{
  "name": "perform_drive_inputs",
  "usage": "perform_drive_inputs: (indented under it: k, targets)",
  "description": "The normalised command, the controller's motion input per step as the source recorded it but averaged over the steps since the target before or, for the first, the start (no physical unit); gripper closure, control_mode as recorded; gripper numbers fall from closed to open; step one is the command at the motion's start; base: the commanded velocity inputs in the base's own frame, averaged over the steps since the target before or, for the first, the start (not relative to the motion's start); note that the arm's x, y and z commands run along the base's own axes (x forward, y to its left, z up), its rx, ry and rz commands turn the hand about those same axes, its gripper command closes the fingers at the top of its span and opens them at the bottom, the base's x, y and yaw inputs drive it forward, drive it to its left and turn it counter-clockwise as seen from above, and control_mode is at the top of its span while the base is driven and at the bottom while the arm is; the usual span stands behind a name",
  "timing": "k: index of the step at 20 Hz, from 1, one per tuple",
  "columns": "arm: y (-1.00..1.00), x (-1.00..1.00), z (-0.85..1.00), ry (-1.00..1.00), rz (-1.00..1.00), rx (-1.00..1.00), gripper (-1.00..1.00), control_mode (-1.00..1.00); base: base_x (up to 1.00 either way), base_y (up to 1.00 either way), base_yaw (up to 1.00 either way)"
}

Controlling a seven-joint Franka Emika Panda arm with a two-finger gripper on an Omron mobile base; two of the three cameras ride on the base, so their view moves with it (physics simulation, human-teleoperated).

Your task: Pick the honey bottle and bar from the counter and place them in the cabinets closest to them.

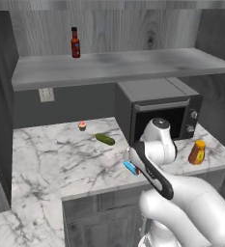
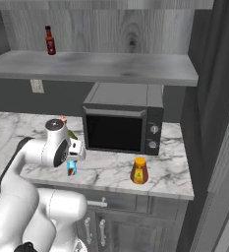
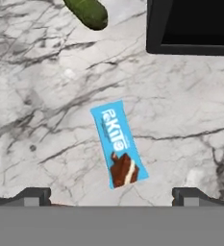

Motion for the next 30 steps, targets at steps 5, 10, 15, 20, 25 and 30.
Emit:
perform_drive_inputs:
  k: [5,10,15,20,25,30]
  targets:
    - [0.05,0.00,-0.88,-0.03,0.07,0.00,-1.00,-1.00,0.00,0.00,0.00]
    - [-0.05,-0.05,-0.99,-0.03,0.09,0.00,-1.00,-1.00,0.00,0.00,0.00]
    - [-0.22,-0.16,-1.00,-0.05,0.10,0.00,-1.00,-1.00,0.00,0.00,0.00]
    - [-0.22,-0.16,-1.00,-0.07,0.08,0.00,-1.00,-1.00,0.00,0.00,0.00]
    - [-0.03,-0.09,-1.00,-0.16,0.04,0.00,-1.00,-1.00,0.00,0.00,0.00]
    - [0.16,0.00,-0.84,-0.21,0.00,-0.01,-1.00,-1.00,0.00,0.00,0.00]
